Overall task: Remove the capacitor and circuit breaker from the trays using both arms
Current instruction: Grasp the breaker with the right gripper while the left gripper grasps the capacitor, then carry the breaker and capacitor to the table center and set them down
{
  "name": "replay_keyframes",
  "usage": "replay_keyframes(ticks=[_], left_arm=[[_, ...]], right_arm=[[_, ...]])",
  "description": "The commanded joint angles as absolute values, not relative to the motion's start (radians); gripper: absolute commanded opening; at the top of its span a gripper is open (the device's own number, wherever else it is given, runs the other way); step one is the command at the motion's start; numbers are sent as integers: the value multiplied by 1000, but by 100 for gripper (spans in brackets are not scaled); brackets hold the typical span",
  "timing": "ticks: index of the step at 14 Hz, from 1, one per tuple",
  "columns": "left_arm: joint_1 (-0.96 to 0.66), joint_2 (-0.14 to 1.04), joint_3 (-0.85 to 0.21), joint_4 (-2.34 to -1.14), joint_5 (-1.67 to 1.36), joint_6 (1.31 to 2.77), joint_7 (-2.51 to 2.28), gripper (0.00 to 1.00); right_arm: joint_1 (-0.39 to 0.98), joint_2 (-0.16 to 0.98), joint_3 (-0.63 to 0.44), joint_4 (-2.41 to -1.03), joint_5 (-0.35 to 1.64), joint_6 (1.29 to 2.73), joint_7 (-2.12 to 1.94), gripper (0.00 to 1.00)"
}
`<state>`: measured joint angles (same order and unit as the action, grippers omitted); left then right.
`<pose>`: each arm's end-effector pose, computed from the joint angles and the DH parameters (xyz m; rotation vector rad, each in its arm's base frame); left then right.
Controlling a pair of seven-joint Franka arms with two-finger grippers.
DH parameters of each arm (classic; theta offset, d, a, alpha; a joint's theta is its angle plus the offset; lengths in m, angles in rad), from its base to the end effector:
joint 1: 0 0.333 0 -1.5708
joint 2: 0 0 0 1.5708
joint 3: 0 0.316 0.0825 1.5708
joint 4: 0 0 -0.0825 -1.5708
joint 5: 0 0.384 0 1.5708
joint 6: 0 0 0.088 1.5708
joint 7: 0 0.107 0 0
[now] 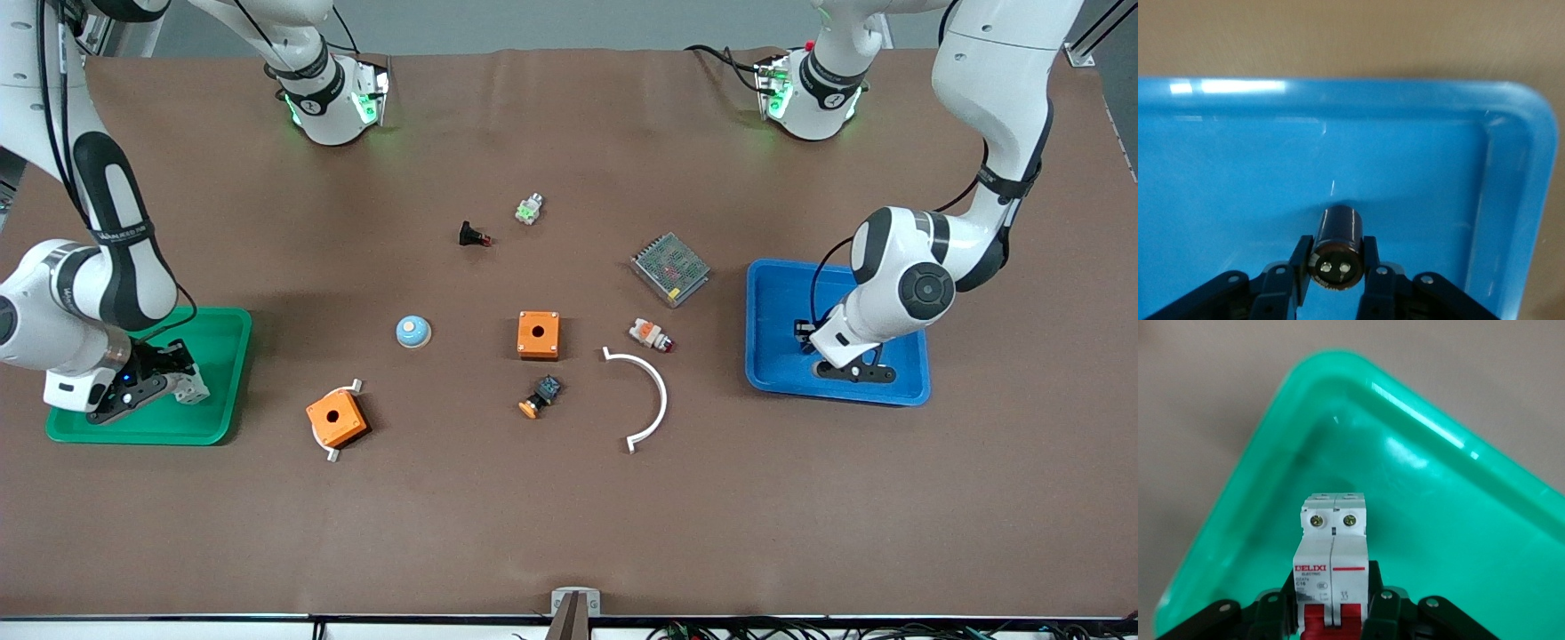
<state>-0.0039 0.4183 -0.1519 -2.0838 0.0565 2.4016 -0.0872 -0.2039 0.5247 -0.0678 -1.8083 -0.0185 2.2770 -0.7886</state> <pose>0.5696 -0.0888 0.2167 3.1195 -0.1595 -0.1517 0.6234 -0.1710 0.2486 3.0139 0.8300 -0.1121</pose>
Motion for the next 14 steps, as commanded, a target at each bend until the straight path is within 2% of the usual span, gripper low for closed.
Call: replay_keyframes(ticks=[1, 3, 6, 11, 14], left_arm=[[-26, 403, -160, -1996, 63, 2378, -107, 1], [-67, 426, -161, -1904, 37, 2336, -158, 0], [-151, 515, -172, -1693, 6, 2219, -282, 0], [-329, 725, -164, -1398, -14, 2191, -604, 0], [-394, 814, -161, -1275, -14, 2203, -731, 0]], right_arm=[[-177, 431, -9, -1721, -11, 2067, -633, 1], [-97, 388, -8, -1684, -11, 1991, -508, 1], [49, 361, -8, -1675, -11, 1927, -213, 1], [290, 376, -8, -1671, -9, 1954, 212, 1], [402, 441, -8, -1672, -9, 2043, 437, 1]])
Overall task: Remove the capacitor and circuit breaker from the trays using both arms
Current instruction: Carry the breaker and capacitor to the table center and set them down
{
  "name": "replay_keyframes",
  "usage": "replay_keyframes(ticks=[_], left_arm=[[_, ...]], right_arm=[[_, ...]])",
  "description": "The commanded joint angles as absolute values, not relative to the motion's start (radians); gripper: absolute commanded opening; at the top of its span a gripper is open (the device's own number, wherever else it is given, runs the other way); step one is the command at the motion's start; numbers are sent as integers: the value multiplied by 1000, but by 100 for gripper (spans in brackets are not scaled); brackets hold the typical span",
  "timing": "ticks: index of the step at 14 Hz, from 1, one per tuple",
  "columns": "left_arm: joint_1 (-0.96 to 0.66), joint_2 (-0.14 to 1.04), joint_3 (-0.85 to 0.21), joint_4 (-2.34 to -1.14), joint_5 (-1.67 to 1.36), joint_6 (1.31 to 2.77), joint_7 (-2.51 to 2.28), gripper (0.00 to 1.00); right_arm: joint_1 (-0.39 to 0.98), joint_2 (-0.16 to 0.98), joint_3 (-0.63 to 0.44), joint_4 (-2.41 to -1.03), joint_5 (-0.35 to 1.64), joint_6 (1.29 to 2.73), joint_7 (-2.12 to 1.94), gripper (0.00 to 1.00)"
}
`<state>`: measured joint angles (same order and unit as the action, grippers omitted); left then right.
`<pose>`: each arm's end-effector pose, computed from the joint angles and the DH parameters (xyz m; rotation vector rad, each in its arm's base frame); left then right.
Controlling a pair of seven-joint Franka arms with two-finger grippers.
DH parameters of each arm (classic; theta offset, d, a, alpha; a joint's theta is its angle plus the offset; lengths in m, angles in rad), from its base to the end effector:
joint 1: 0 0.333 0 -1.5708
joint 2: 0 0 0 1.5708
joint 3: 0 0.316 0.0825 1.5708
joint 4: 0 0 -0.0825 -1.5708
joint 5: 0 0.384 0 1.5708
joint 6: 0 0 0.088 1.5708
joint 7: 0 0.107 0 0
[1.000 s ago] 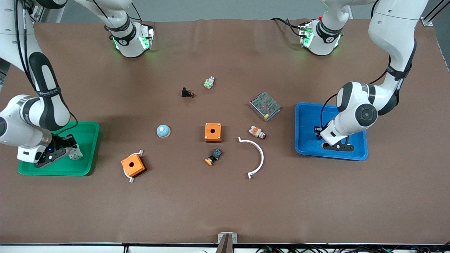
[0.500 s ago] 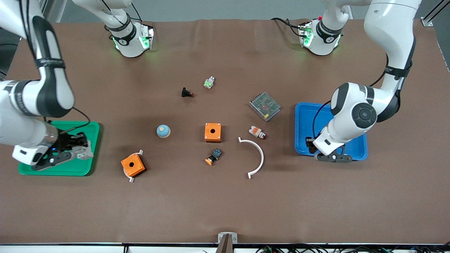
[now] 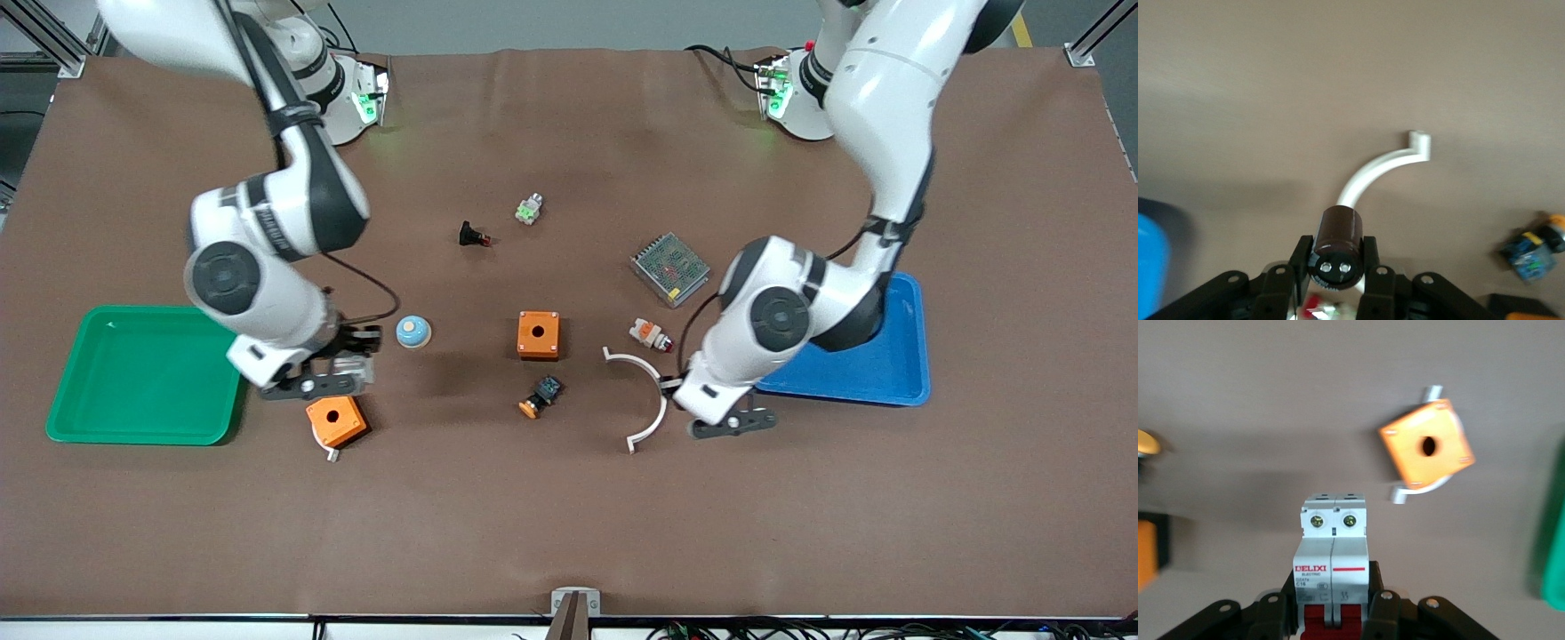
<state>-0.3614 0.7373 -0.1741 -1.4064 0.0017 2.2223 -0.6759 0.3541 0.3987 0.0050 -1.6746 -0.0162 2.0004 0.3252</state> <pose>0.6474 -0.3532 0.2788 2.9845 0.2830 0.0126 0.6136 0.2289 0.3664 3.1031 0.0634 -0.1001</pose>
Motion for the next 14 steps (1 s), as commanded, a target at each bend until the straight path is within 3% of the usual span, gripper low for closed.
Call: replay_keyframes(ticks=[1, 4, 7, 11, 14], left_arm=[[-415, 839, -161, -1244, -14, 2218, -768, 0], [-474, 893, -140, -1238, -12, 2342, -833, 1], [-534, 923, -75, -1238, -14, 2378, -856, 5], [-535, 943, -72, -1239, -14, 2454, -862, 31], [-534, 939, -72, -1238, -14, 2459, -858, 60]], right_arm=[[426, 468, -8, -1672, -9, 2074, 489, 1], [460, 532, -8, -1675, 20, 2138, 525, 1], [469, 586, -8, -1680, 23, 2201, 525, 2], [477, 620, -8, -1681, 25, 2232, 528, 2], [479, 641, -8, -1683, 34, 2260, 528, 10]])
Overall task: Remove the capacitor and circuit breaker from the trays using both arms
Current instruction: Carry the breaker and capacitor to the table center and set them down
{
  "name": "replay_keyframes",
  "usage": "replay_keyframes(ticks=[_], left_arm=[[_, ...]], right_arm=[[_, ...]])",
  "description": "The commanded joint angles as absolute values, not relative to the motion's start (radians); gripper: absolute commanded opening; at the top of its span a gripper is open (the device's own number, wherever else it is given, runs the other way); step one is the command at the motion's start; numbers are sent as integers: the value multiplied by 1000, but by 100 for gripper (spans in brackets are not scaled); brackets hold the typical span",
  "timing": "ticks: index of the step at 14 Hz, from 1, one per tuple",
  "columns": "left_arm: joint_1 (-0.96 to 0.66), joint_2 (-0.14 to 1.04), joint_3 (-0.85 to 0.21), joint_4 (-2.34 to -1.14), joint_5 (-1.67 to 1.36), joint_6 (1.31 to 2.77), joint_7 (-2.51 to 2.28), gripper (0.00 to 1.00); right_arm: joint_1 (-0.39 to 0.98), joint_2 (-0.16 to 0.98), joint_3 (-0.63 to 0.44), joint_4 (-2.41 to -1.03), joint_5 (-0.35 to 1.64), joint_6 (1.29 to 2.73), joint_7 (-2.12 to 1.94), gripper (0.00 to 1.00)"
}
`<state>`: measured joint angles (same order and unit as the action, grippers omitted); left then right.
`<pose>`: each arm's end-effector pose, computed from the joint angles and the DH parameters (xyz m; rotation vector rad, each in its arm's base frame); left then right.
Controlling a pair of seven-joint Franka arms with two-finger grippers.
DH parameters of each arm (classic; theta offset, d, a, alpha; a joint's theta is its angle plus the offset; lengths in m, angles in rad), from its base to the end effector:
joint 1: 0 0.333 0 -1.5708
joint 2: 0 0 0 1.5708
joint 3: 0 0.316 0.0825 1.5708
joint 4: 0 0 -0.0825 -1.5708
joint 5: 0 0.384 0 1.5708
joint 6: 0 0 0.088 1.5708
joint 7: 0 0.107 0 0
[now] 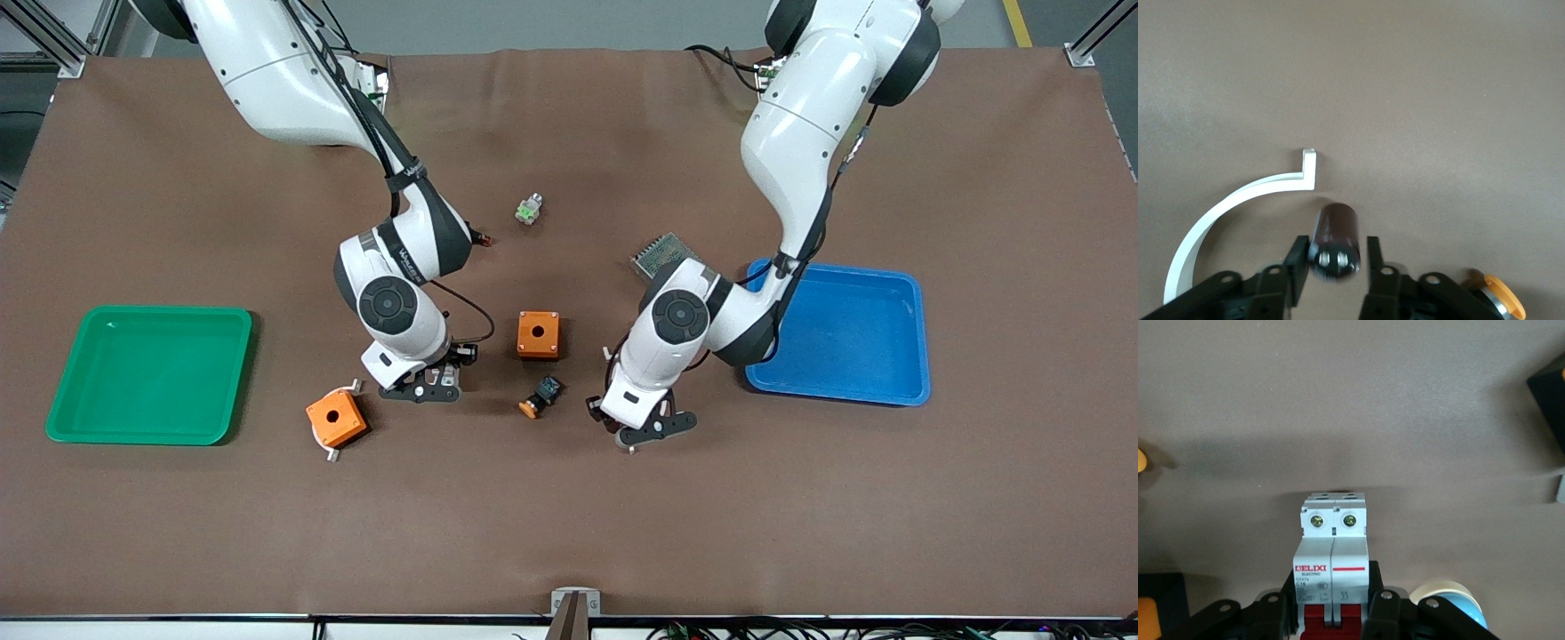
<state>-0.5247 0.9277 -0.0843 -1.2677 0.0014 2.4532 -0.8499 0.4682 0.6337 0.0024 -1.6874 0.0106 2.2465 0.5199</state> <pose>0.6458 -0.4279 0.2194 2.8846 0.4100 0.2244 0.5976 0.3042 0.2240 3.1113 -0.0882 -0.1092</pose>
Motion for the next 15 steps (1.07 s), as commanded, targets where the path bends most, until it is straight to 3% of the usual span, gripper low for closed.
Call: replay_keyframes(ticks=[1, 2, 3, 4, 8, 15], left_arm=[[-534, 934, -72, -1238, -14, 2460, -861, 75], [-535, 933, -72, -1238, -14, 2461, -862, 91], [-534, 925, -71, -1238, -14, 2461, -873, 99], [-529, 908, -71, -1239, -12, 2457, -874, 99], [-483, 821, -69, -1243, -6, 2367, -867, 99], [-370, 655, -74, -1269, -2, 2101, -731, 99]], right_arm=[[477, 644, -8, -1683, 34, 2258, 526, 23], [479, 643, -8, -1683, 34, 2253, 526, 49], [477, 640, -8, -1683, 34, 2246, 526, 84], [477, 629, -8, -1680, 34, 2228, 526, 100], [456, 530, -15, -1675, 32, 2102, 511, 100], [301, 231, -20, -1671, 18, 1832, 359, 100]])
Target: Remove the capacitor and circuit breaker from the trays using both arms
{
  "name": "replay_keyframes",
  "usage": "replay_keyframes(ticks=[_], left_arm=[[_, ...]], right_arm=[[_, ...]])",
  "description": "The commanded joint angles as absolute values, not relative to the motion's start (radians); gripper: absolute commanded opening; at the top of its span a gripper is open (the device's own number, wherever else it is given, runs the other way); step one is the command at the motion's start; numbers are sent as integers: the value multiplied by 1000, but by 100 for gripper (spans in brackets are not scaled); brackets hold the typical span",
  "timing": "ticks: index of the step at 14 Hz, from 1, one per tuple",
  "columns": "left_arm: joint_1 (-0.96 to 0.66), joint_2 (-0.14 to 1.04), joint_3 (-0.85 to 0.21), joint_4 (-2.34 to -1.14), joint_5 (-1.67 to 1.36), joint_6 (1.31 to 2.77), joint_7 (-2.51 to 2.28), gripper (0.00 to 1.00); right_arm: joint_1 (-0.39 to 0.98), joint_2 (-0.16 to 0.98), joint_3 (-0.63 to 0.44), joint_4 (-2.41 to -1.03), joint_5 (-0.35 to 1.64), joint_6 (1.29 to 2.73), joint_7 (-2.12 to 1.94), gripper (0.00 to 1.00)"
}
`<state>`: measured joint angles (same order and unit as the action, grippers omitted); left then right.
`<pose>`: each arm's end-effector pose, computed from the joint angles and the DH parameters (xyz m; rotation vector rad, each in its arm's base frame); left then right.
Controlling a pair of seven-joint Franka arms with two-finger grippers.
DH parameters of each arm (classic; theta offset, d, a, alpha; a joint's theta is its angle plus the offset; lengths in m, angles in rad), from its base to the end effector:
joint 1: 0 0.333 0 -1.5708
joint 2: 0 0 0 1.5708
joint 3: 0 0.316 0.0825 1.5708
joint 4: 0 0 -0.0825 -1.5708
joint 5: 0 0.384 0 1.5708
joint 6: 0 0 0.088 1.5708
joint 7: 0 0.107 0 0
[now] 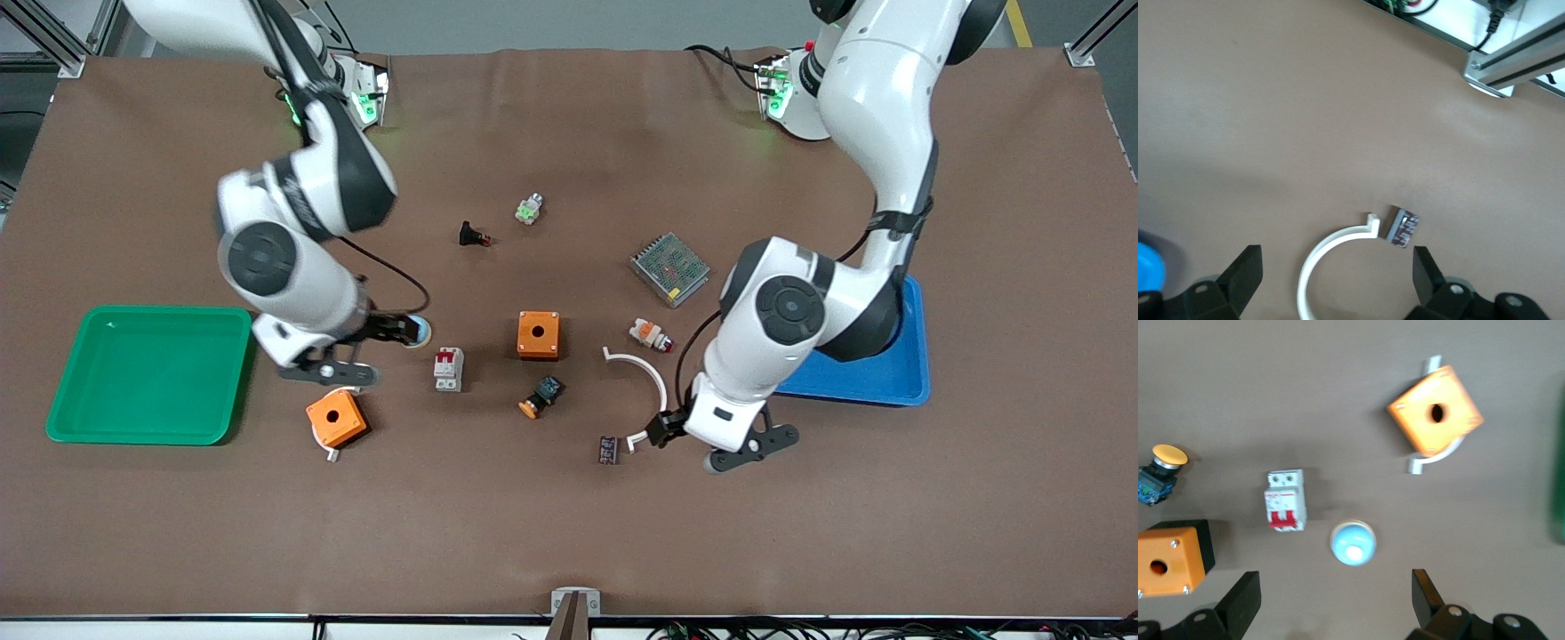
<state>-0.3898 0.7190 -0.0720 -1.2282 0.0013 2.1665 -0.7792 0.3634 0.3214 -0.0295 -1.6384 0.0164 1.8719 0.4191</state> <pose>0.6932 -0.3279 0.3677 2.9258 0.5020 0.2298 0.6064 0.2136 0.4232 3.1091 -0.1395 -0.1305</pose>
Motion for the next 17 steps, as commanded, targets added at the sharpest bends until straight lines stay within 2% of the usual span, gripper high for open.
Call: replay_keyframes(ticks=[1, 3, 5, 11, 17], left_arm=[[-348, 629, -75, -1270, -2, 2045, -685, 99], [-298, 572, -75, -1284, -3, 1935, -580, 99], [-241, 511, -75, -1333, -3, 1899, -485, 100], [-135, 339, -74, -1500, 37, 1888, -338, 100], [-31, 103, -78, -1735, 34, 1899, -137, 100]], right_arm=[[263, 195, -21, -1667, 20, 1803, 301, 100], [191, 137, -21, -1667, 20, 1755, 179, 100], [115, 91, -21, -1670, 18, 1709, 83, 100], [-47, 25, -21, -1674, 8, 1658, -115, 100], [-95, -86, -20, -1741, -14, 1632, -147, 100]])
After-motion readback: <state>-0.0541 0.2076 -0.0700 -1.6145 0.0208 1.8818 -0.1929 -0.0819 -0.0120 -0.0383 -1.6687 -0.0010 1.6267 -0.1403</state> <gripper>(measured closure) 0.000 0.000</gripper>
